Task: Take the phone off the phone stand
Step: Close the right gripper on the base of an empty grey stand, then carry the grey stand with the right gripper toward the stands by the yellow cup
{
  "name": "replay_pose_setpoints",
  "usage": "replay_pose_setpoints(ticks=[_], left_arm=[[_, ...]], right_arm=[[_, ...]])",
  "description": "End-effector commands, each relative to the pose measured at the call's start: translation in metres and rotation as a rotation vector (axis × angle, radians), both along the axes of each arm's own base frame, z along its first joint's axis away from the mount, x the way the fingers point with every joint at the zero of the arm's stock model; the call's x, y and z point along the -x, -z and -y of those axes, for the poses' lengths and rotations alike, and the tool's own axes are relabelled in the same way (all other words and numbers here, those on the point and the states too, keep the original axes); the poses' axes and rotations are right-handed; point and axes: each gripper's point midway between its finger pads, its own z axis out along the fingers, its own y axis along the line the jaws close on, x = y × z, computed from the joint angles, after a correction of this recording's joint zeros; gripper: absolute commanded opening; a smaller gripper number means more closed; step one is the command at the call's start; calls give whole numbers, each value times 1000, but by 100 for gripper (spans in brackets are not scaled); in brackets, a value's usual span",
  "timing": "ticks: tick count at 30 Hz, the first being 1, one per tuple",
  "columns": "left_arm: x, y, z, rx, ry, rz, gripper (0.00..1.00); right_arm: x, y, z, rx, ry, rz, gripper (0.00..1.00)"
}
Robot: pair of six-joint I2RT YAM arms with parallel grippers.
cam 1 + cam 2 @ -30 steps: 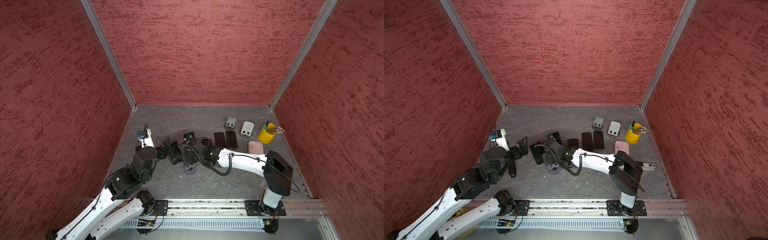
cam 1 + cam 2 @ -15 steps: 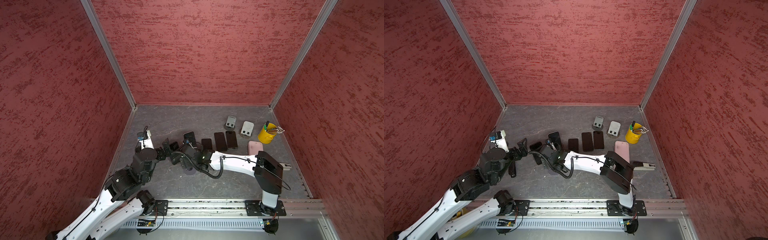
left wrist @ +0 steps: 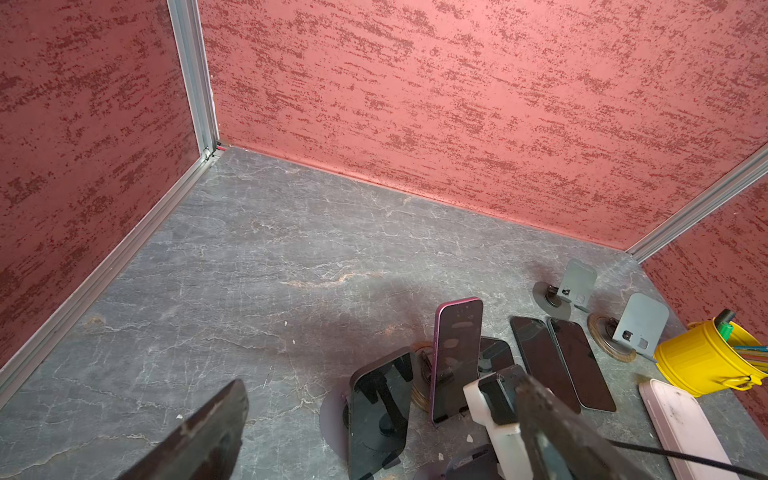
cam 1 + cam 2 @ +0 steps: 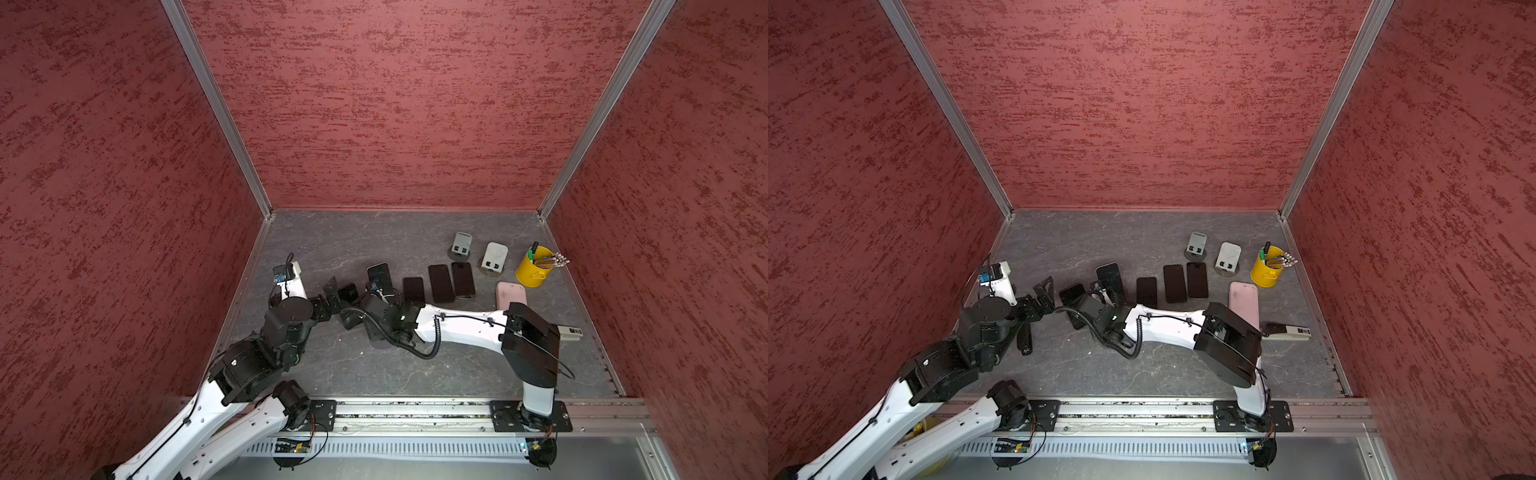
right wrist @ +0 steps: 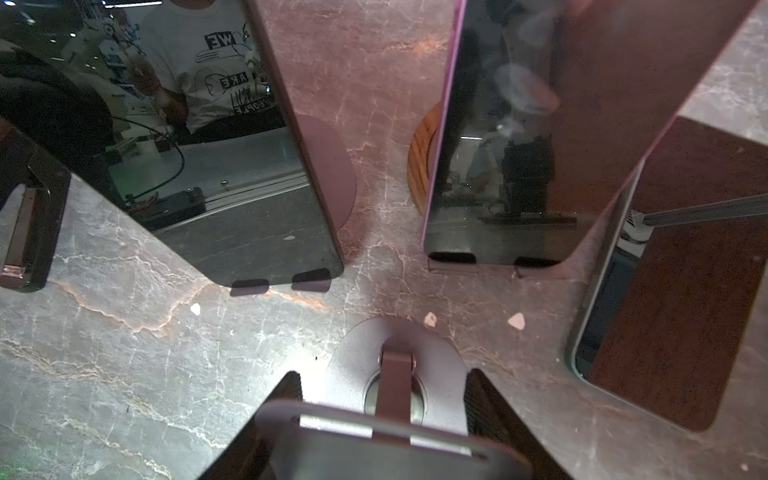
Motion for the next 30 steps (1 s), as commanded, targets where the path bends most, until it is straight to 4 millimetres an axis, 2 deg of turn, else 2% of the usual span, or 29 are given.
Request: replay_pose_setpoints(ticks=[1, 13, 21, 30], left_arm=[[1, 7, 0, -15, 8, -12, 100], [-5, 8, 4, -20, 9, -14, 100], [-9, 11, 10, -23, 19, -27, 100], [-12, 11, 13, -17, 26, -26, 100]], right_arm=[[-2, -15, -7, -37, 12, 22, 55], [4, -42, 1, -92, -15, 27, 52], [9, -41, 17, -104, -8, -8, 51], [10, -37, 46, -110, 61, -25, 52]])
